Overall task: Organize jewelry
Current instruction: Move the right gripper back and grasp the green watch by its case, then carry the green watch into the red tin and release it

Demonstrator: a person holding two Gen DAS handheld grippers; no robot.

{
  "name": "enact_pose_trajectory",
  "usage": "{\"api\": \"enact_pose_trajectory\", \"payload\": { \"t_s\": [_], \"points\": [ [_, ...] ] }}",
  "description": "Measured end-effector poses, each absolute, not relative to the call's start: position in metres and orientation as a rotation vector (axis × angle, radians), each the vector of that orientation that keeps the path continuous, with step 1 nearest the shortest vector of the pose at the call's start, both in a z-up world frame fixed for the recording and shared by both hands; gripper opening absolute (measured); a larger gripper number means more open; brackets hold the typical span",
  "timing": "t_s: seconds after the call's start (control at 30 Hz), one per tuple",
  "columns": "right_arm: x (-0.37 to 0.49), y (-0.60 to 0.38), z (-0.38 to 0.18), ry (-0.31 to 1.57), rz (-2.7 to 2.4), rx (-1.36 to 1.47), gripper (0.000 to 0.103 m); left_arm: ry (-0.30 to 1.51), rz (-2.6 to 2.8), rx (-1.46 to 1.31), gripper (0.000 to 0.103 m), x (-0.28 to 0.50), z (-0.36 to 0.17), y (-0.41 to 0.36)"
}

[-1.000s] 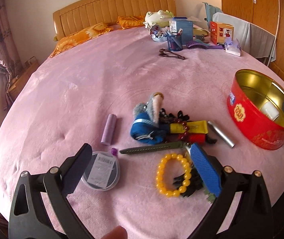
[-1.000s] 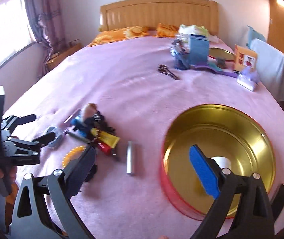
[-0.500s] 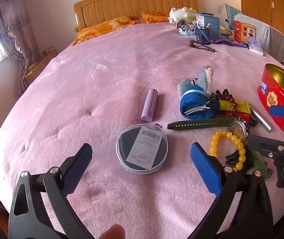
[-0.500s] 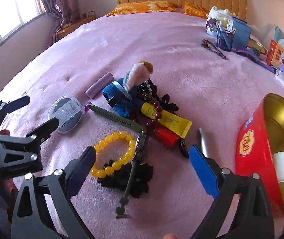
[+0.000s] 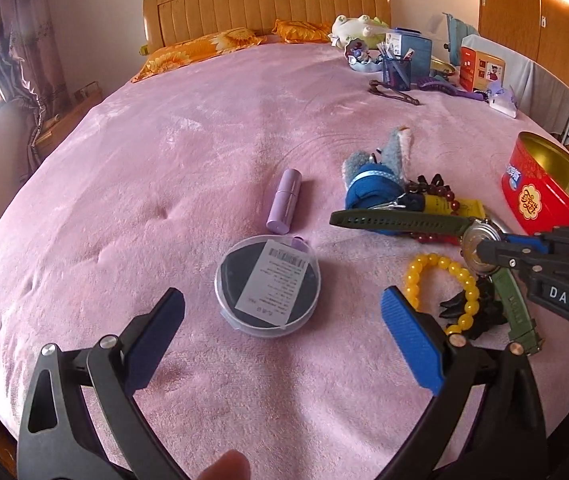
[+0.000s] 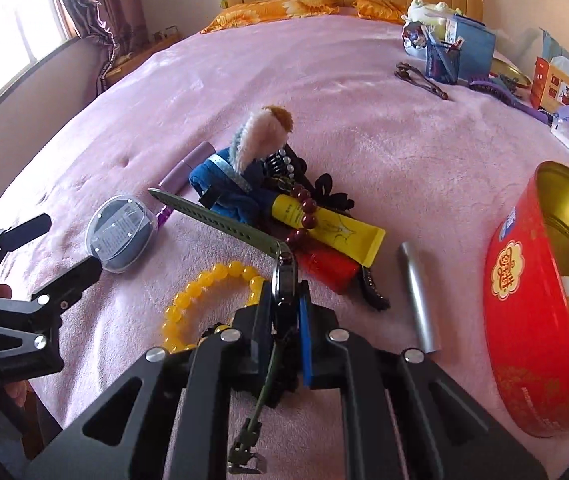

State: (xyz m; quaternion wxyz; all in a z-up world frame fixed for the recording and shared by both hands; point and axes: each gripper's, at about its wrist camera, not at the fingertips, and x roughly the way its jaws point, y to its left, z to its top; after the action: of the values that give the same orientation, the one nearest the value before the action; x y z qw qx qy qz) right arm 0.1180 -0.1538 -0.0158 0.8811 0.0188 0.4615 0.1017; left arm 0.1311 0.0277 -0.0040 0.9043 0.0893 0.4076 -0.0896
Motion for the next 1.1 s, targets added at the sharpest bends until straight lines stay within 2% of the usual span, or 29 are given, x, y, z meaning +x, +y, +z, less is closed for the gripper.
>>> {"api": "enact_pose_trajectory", "payload": {
  "t_s": [0.37,0.63,0.77,0.93,1.1],
  "points": [
    [0.077,-0.231,0.043,0.777,0.181,0.155,0.014,0.81,-0.273,0.258,0.096,0.124,0.02,-0.046],
    [0.067,-0.334,0.071,0.694,-0.019,0.199,0.014,0.757,-0.397,0.28,0.096,0.133,0.051,-0.131],
    [0.077,-0.384,0.062,0.743,-0.142,0.17,0.014,0.759,-0.455,0.314,0.096,0.144,0.054,-0.179],
    [0.097,-0.423,0.023,0.901,-0.215,0.158,0.013,0.788,-0.482,0.358,0.096,0.154,0.042,-0.225],
    [0.113,-0.432,-0.011,1.048,-0.223,0.118,0.013,0.814,-0.499,0.385,0.096,0.149,0.027,-0.242]
  ]
}}
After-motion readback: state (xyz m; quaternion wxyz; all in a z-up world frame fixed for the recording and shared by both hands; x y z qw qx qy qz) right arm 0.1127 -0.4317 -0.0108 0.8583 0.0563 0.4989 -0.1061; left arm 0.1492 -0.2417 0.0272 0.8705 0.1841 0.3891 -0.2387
